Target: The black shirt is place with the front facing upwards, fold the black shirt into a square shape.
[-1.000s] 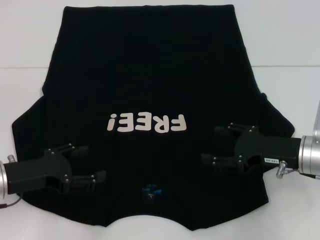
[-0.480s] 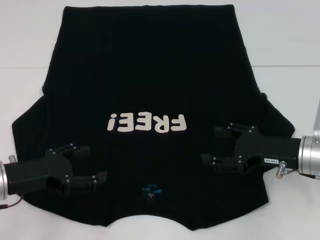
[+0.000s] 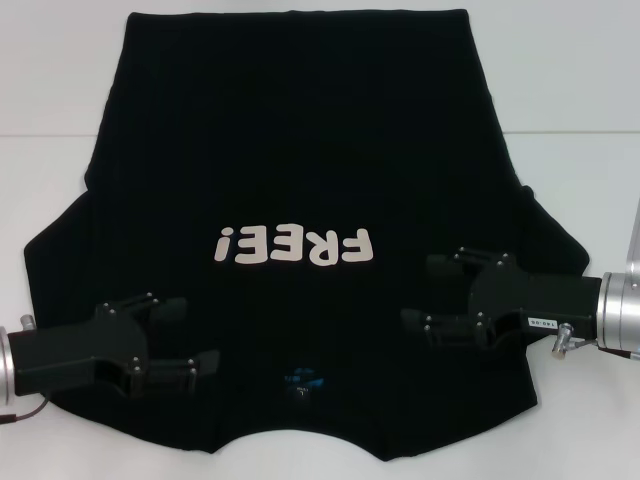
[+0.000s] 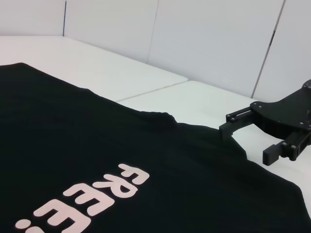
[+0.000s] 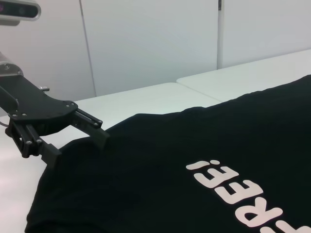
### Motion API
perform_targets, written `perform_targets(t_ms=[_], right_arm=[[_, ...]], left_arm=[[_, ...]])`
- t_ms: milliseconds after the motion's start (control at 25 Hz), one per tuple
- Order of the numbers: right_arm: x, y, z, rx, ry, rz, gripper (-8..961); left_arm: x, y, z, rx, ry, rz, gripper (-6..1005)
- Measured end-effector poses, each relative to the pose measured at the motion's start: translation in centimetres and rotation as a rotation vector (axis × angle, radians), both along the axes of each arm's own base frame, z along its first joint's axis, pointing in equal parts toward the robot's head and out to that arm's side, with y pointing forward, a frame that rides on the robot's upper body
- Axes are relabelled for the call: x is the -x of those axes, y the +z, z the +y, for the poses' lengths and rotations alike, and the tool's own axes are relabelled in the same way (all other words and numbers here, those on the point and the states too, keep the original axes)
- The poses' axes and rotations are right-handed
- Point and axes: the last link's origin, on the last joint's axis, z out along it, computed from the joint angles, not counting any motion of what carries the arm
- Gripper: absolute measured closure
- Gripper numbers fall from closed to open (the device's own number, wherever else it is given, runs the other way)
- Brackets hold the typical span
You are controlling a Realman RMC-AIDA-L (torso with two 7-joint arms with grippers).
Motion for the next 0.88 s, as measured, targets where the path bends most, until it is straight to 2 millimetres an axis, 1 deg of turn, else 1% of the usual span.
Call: perform_targets(t_ms=[880], right_arm=[[-0.14, -0.03, -0.17, 0.002, -0.005, 0.003, 57]], left_arm=[[0.33, -0.13, -0.45, 0.006, 0.013, -0.001, 62]])
